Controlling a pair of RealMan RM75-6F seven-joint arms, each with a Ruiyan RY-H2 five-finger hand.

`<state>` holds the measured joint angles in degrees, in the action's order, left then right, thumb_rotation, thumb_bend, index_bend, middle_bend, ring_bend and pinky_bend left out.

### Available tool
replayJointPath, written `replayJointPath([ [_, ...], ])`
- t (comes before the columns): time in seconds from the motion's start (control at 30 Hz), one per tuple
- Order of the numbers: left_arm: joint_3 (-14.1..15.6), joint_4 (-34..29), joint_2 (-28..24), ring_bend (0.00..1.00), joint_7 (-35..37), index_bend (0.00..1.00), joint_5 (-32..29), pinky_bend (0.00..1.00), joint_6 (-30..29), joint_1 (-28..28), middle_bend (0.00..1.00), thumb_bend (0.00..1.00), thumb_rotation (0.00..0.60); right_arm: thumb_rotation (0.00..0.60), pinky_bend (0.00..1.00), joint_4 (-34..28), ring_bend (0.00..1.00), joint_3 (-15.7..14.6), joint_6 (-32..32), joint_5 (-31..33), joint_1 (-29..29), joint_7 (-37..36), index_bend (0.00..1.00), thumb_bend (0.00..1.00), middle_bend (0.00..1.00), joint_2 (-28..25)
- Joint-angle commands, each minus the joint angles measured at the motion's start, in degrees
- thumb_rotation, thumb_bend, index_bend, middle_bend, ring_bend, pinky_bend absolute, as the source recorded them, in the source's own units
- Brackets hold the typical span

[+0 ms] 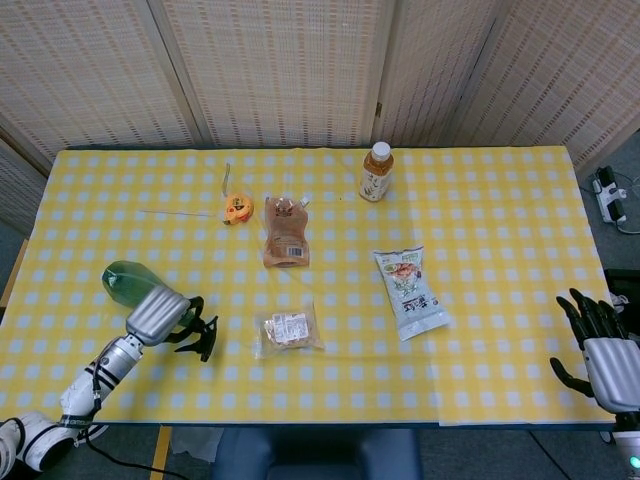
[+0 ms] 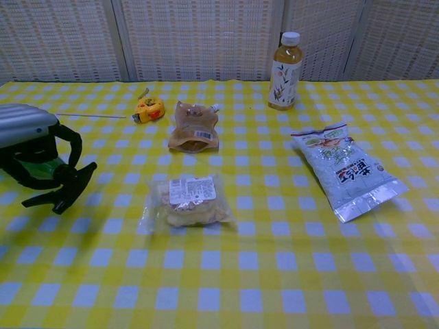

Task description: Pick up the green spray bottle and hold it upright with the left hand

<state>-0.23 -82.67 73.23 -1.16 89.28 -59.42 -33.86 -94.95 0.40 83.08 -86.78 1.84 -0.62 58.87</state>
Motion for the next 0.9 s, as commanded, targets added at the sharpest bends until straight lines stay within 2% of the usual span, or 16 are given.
replayJointPath([
  [0.03,0.86,-6.66,-7.76,1.00,11.75,0.71,2.63,1.00,-4.40,1.87,1.00,0.36,0.600,0.600,0.00,0.02,0.00,-0.11,0.34,-0.34,-0.15,-0.08,0.00,0.34,0.00,0.00],
  [0.07,0.85,-6.89,-8.13,1.00,12.56,0.71,2.77,1.00,-4.73,1.96,1.00,0.36,0.600,0.600,0.00,0.04,0.00,-0.12,0.34,-0.35,-0.15,-0.06,0.00,0.34,0.00,0.01],
  [0.17,0.59,-9.12,-11.76,1.00,22.04,0.71,3.86,1.00,-7.92,2.83,1.00,0.37,0.600,0.600,0.00,-0.07,0.00,-0.36,-0.26,-0.56,0.06,0.26,0.00,0.34,0.00,0.20],
  [0.37,1.25,-14.10,-18.27,1.00,40.12,0.71,3.47,1.00,-6.94,2.64,1.00,0.38,0.600,0.600,0.00,-0.54,0.00,-0.20,1.47,-1.17,-0.56,-0.75,0.00,0.35,0.00,-0.21],
  [0.53,0.76,-15.28,-21.65,1.00,57.68,0.71,3.03,1.00,-7.34,2.49,1.00,0.39,0.600,0.600,0.00,-0.15,0.00,0.13,2.36,-1.00,-0.94,-0.98,0.00,0.34,0.00,0.04],
  [0.73,-0.64,-14.86,-22.92,1.00,67.66,0.71,0.30,1.00,-6.75,2.56,1.00,0.40,0.600,0.600,0.00,0.15,0.00,0.49,1.06,-0.13,-0.35,-1.91,0.00,0.35,0.00,0.07],
  [0.9,-2.28,-11.71,-20.09,1.00,72.39,0.71,-2.66,1.00,-7.96,3.74,1.00,0.40,0.600,0.600,0.00,0.22,0.00,0.59,1.21,-0.24,-0.34,-2.15,0.00,0.35,0.00,0.13],
])
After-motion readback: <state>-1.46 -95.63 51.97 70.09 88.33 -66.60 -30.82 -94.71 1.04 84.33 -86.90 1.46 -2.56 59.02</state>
